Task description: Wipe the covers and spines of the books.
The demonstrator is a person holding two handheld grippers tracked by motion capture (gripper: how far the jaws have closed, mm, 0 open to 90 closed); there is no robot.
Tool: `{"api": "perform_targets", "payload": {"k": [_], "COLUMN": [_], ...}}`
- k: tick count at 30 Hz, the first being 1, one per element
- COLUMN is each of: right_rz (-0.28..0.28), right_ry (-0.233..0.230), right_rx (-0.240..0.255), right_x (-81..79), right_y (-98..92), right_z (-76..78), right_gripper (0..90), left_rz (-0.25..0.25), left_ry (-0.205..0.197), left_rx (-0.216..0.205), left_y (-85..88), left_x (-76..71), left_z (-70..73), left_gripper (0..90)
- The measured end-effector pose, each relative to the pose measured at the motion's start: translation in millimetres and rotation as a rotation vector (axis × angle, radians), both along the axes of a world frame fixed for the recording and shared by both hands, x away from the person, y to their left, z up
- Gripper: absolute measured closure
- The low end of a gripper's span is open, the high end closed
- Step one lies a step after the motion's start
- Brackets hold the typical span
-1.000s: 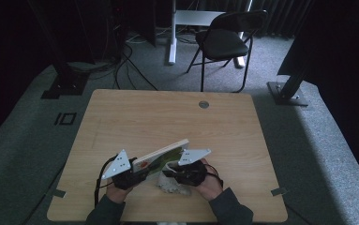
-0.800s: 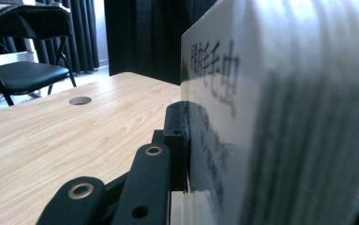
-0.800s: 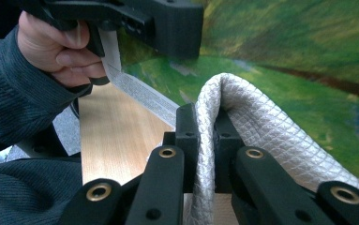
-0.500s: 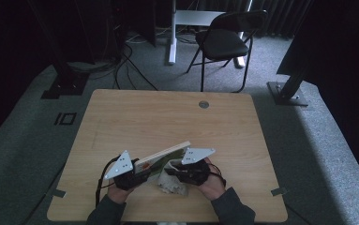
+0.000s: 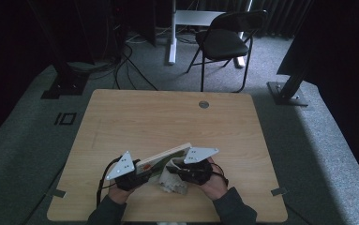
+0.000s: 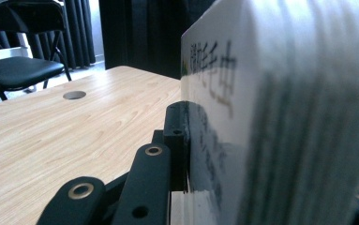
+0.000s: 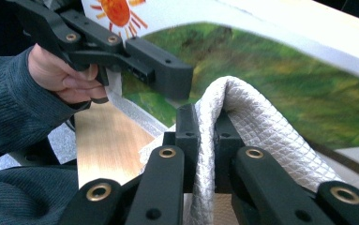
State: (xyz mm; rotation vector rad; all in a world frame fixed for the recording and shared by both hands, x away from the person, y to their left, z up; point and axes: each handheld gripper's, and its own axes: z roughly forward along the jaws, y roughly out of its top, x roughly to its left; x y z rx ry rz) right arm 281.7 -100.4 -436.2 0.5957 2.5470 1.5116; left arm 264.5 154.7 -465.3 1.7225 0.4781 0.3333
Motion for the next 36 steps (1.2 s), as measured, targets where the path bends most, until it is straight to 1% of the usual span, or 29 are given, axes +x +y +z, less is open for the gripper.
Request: {"api": "perform_targets", "payload": {"k": [5,8,25,31,36], "right_rz": [-0.006,-0.016,-0.040,-0.040,-0.029], "right_ry": [-0.011,-0.016,-0.043,-0.046,-0.048], "right_rx": [0.013,0.019,0.048,0.049,0.049], "right_x": [-0.6,-1.0,-2.1,-3.2,-4.4], "right_y": [-3.5,-6.2,-14.2,-14.6,-11.6], "right_z": [4.3,7.5,16.8,18.4,18.2], "right_gripper": [84.9,85.0,84.9,84.9,84.8], "left_rz": [-0.004,-0.004,-0.012,-0.016,-0.017], "left_ry": [0.001,0.002,0.013,0.016,0.019], "left_rx": [0.008,0.021,0.033,0.035,0.043], "left_y": [-1.8,-3.2,-6.8,-7.8,-8.8], "left_x": [0.0,0.0,0.8,1.1,1.1], "left_z": [-1.0,-2.0,-5.8,-6.3,-7.0], "left_gripper": [77.9,77.9,77.9,77.9,77.9]}}
